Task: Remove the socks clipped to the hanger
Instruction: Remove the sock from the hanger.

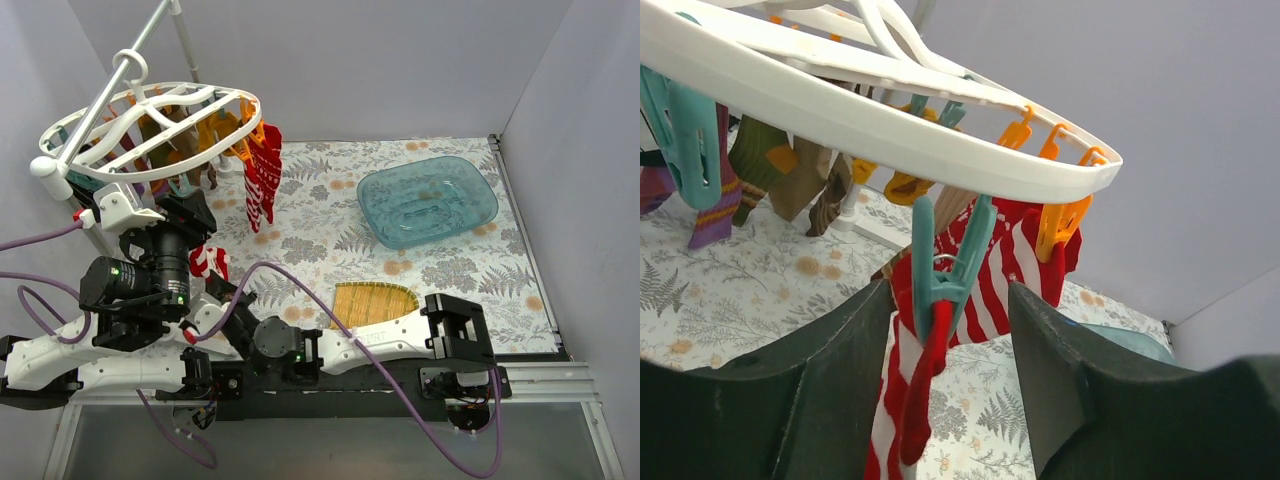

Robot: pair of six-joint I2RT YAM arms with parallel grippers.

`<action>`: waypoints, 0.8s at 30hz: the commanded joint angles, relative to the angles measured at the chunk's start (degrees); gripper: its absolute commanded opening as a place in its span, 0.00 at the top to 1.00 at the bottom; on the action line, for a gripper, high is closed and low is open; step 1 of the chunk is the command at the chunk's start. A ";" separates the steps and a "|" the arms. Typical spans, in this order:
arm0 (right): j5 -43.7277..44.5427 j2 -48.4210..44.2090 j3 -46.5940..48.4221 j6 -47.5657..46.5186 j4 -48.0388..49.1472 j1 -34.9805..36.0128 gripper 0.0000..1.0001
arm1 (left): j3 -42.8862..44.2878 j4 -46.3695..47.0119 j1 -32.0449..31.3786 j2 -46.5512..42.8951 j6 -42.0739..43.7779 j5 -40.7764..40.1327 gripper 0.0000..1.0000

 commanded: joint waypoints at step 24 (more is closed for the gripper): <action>1.52 3.04 4.63 -10.50 8.01 3.81 0.99 | 2.91 -14.21 -0.31 -0.71 -11.03 -6.53 0.74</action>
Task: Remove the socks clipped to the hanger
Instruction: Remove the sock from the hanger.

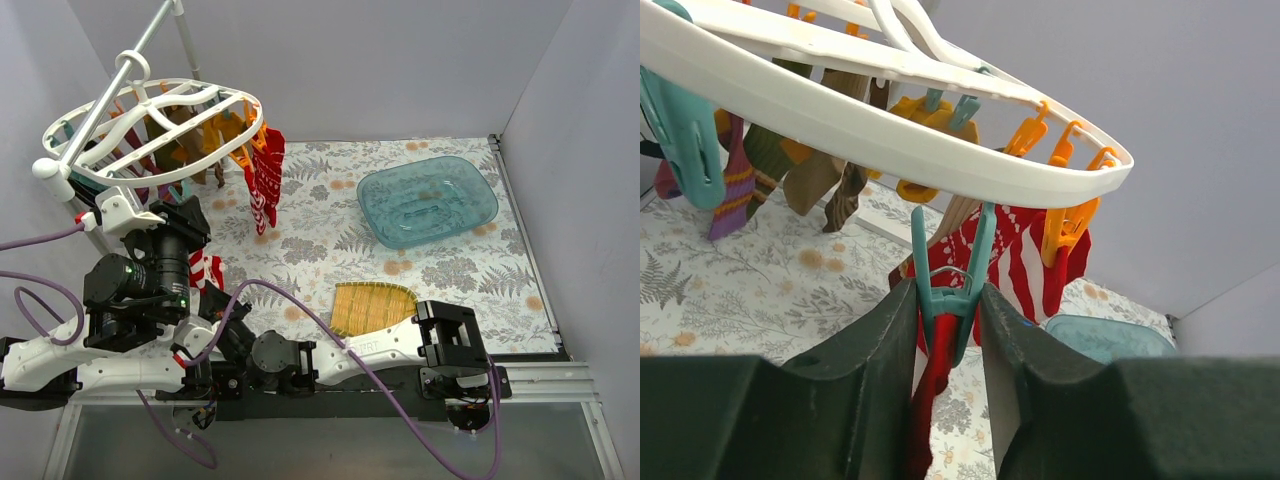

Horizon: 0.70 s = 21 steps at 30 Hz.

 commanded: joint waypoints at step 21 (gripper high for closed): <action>1.08 -1.60 -1.29 1.97 4.43 0.57 0.99 | 2.57 -1.43 -0.31 1.33 -1.00 -6.14 1.00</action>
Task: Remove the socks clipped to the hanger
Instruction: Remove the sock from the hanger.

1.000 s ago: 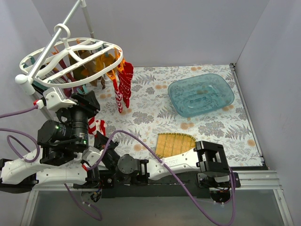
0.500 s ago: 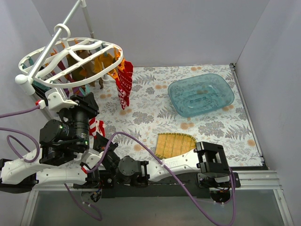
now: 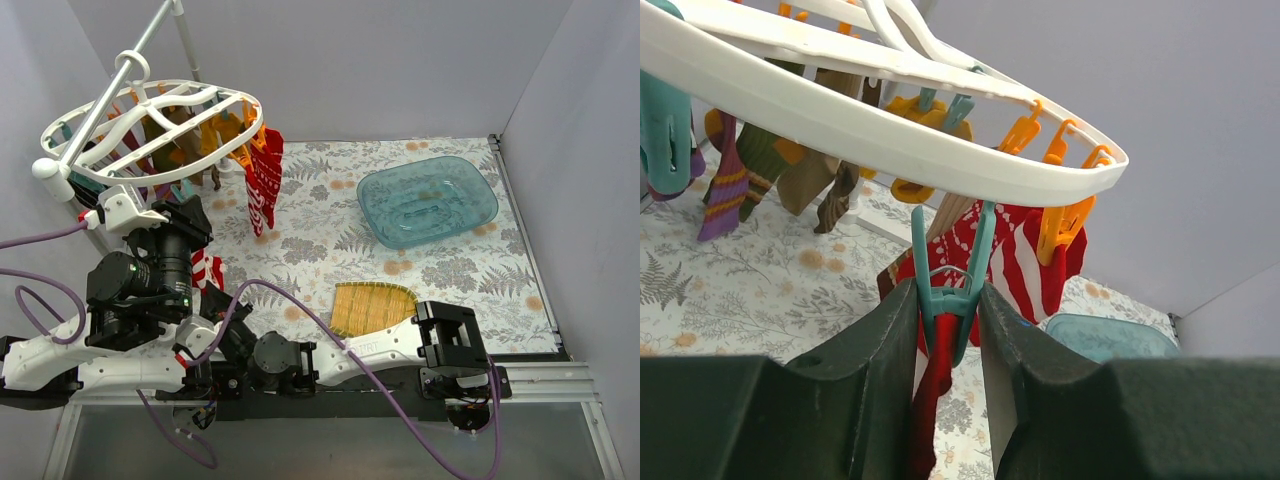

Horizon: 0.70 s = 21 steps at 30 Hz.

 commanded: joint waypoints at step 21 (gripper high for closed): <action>1.28 -4.61 -5.64 7.72 1.43 -1.82 0.99 | 2.07 0.44 -0.31 0.28 0.18 -4.99 1.00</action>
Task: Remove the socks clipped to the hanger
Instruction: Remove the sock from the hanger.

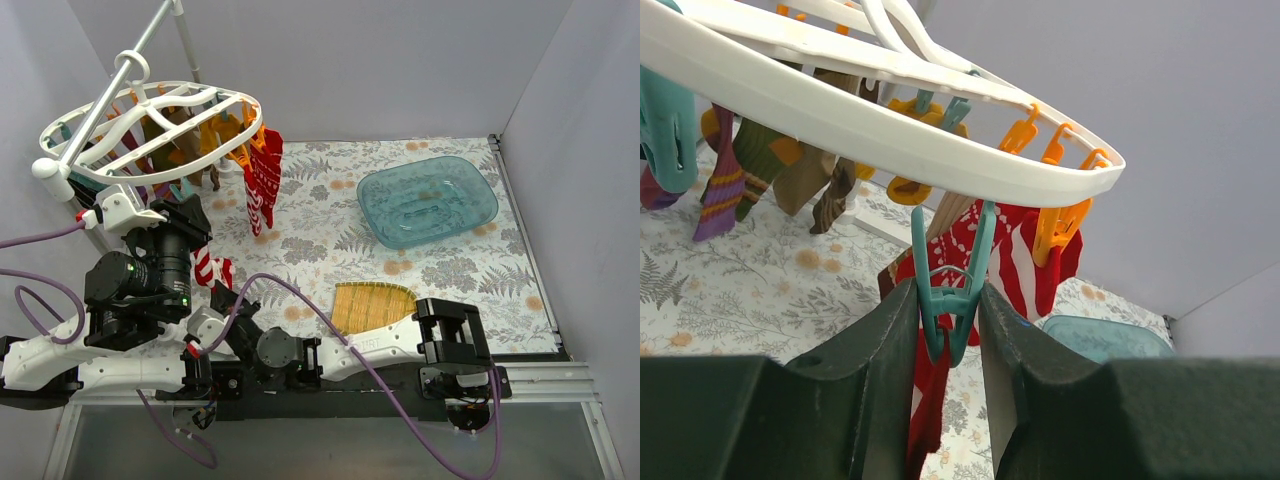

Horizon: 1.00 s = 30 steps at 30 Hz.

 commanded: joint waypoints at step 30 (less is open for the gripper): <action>4.18 -6.82 -5.74 4.81 2.21 -1.02 0.99 | 2.18 -0.81 -0.31 -0.05 -0.72 -4.38 1.00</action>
